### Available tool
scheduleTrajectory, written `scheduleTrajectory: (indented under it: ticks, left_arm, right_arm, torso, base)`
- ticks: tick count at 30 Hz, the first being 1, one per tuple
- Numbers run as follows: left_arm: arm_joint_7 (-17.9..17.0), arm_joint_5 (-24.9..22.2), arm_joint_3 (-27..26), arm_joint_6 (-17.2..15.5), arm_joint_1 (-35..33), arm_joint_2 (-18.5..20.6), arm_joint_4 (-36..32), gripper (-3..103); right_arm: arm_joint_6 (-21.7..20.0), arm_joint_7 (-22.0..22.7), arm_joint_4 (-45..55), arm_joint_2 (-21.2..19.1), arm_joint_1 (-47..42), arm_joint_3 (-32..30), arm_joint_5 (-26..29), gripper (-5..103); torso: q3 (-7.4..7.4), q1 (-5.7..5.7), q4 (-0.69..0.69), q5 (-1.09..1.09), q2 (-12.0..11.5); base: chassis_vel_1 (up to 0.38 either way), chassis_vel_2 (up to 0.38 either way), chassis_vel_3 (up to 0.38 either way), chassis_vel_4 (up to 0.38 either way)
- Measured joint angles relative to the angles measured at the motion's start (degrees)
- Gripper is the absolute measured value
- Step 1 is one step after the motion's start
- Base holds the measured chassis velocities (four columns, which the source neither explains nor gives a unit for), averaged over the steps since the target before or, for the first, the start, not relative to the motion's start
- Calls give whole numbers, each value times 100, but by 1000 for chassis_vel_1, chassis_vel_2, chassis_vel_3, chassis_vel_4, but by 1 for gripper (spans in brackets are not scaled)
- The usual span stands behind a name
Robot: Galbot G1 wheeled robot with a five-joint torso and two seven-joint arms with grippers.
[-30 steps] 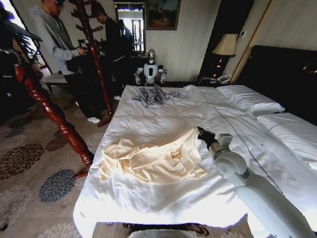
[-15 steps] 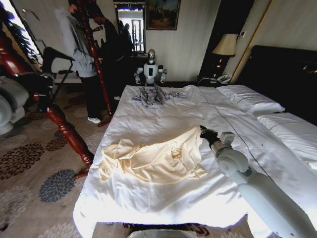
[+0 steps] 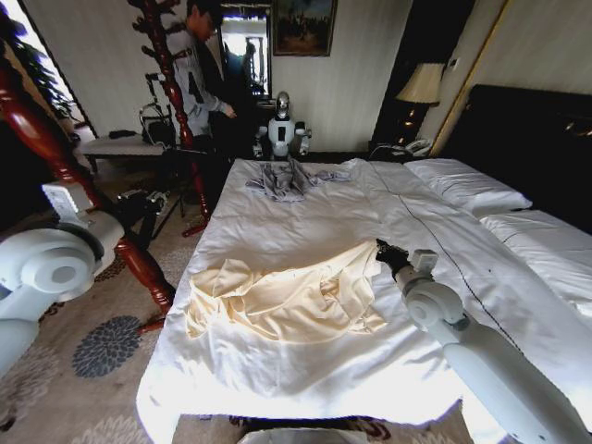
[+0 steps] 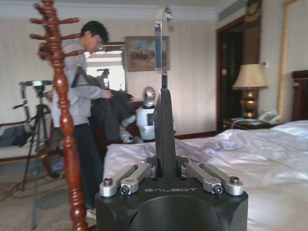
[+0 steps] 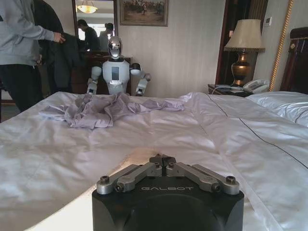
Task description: Pick up the clothes from the bed and hang them on the clothes hanger.
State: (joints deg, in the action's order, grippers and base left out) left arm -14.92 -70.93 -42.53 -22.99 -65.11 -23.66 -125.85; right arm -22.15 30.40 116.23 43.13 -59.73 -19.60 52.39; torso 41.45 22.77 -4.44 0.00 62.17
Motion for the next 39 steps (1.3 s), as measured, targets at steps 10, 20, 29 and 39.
scheduleTrajectory:
  ticks: [10,20,29,39]
  left_arm:
    - [958,460,-191,309,-1194,-204,-413,17]
    - [1761,645,174,514,-1544,-175,-325,17]
    - [2762,1178,280,851,-2217,104,-529,17]
    - [3426,2426,1177,1264,-2163,146,-188,17]
  right_arm:
    - [17,-8,-130,49,-32,12,-111,0]
    - [17,-4,-212,64,-6,-9,-117,0]
    - [3,18,-219,147,-137,-84,-230,0]
    - [57,19,-193,274,-105,-118,-270,0]
  torso:
    - [0,0,-1,0,0]
    - [0,0,-2,0,0]
    - [0,0,-2,1,0]
    - [0,0,-2,-1,0]
  base:
    - [0,0,0,0]
    - [0,0,0,0]
    - [0,0,0,0]
    - [0,0,0,0]
